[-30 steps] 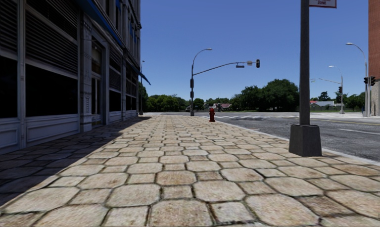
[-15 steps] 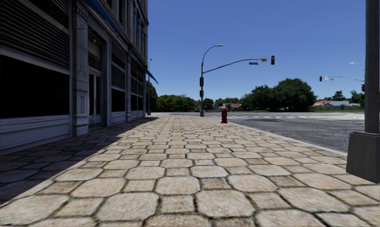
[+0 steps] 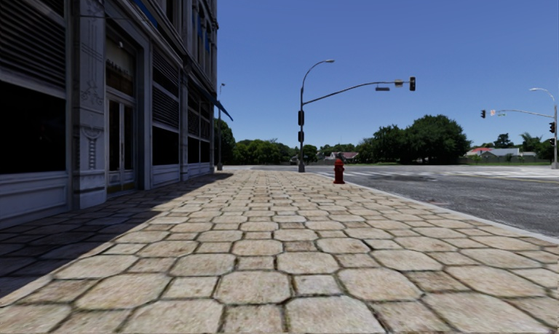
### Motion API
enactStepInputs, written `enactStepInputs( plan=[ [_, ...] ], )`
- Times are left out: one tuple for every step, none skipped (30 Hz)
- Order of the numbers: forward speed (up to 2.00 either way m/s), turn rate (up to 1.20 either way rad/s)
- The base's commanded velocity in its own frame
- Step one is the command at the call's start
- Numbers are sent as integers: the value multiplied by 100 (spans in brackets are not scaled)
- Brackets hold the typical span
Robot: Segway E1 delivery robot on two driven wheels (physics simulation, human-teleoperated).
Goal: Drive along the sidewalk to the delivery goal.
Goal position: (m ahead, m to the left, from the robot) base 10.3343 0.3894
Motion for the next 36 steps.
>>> enactStepInputs(
  plan=[
    [200, 13],
    [200, 27],
    [200, 39],
    [200, 45],
    [200, 45],
    [200, 47],
    [200, 47],
    [200, 48],
    [200, 48],
    [200, 48],
    [200, 46],
    [200, 46],
    [200, 29],
    [200, 0],
    [200, 0],
    [200, 0],
    [200, 0],
    [200, 0],
    [200, 0],
    [200, 0],
    [200, 0],
    [200, 0],
    [200, 0],
    [200, 0],
    [200, 0],
    [200, 0],
    [200, 0],
    [200, 0],
    [200, 0],
    [200, 0],
    [200, 0],
    [200, 0],
    [200, 0],
    [200, -6],
    [200, -24],
    [200, -30]
  ],
)
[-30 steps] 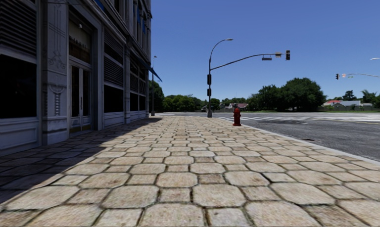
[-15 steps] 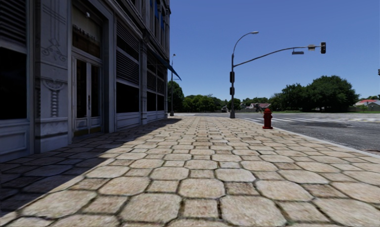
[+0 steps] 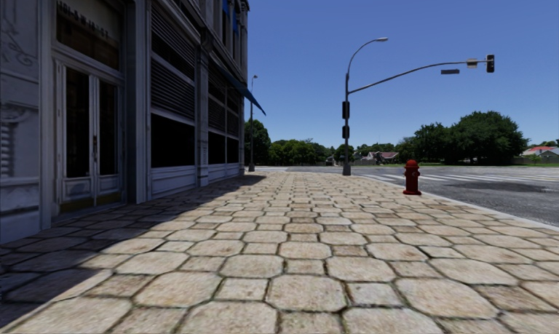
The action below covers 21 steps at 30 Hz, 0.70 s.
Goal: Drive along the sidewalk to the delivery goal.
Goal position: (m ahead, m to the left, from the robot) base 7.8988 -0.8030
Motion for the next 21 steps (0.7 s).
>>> enactStepInputs(
  plan=[
    [200, -30],
    [200, -29],
    [200, -13],
    [200, 0],
    [200, 0],
    [200, 0],
    [200, 0],
    [200, 0],
    [200, 0],
    [200, 0],
    [200, 0],
    [200, 0],
    [200, 0],
    [200, 0],
    [200, 0],
    [200, 0],
    [200, 0],
    [200, 0],
    [200, 0],
    [200, -16],
    [200, -28]
  ],
)
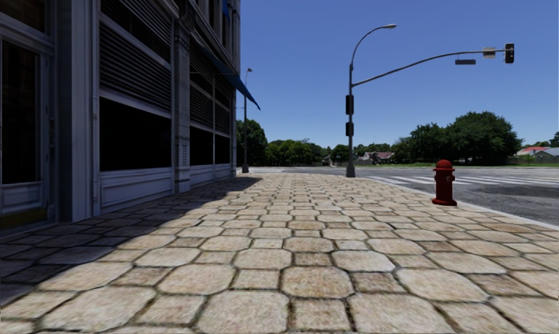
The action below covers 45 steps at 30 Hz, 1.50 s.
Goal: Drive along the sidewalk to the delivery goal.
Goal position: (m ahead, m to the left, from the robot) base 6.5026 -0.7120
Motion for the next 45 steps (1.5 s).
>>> enactStepInputs(
  plan=[
    [200, -34],
    [200, -34],
    [200, -35],
    [200, -18],
    [200, -18],
    [200, -3],
    [200, 0],
    [200, 0],
    [200, 0],
    [200, 0],
    [200, 0],
    [200, 0],
    [200, 0],
    [200, 0],
    [200, -1],
    [200, -20],
    [200, -43],
    [200, -43],
    [200, -50],
    [200, -53],
    [200, -46],
    [200, -46],
    [200, -28],
    [200, -12],
    [200, -6],
    [200, -6],
    [200, -6],
    [200, -6],
    [200, -10],
    [200, -10],
    [200, -26],
    [200, -38],
    [200, -42],
    [200, -35],
    [200, -35],
    [200, -9],
    [200, 0],
    [200, 0],
    [200, 0],
    [200, 0],
    [200, 0],
    [200, 0],
    [200, 0],
    [200, 0],
    [200, 0]
  ],
)
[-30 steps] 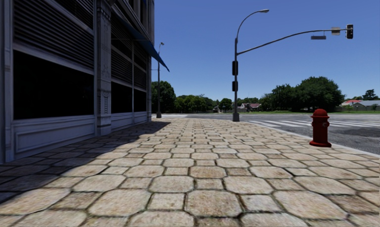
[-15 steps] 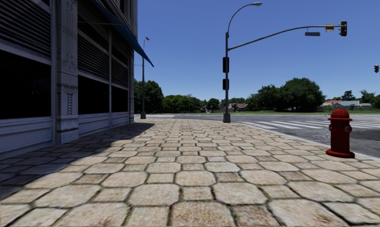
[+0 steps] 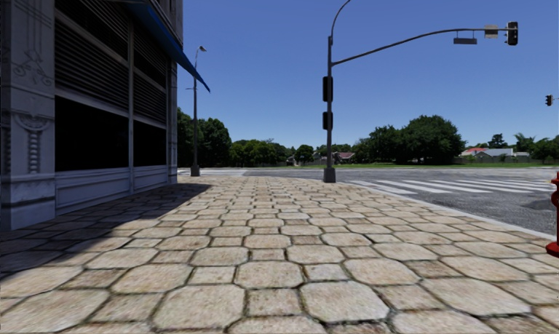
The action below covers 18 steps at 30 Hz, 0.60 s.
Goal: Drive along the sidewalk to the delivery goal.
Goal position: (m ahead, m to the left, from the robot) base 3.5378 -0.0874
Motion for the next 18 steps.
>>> enactStepInputs(
  plan=[
    [200, 0],
    [200, 0],
    [200, 0],
    [200, 0],
    [200, 0],
    [200, 0],
    [200, 0],
    [200, 0],
    [200, 0],
    [200, 0],
    [192, 0],
    [181, 0],
    [176, 0],
    [176, 0],
    [161, -17],
    [142, -40],
    [131, -46],
    [131, -46]
  ],
)
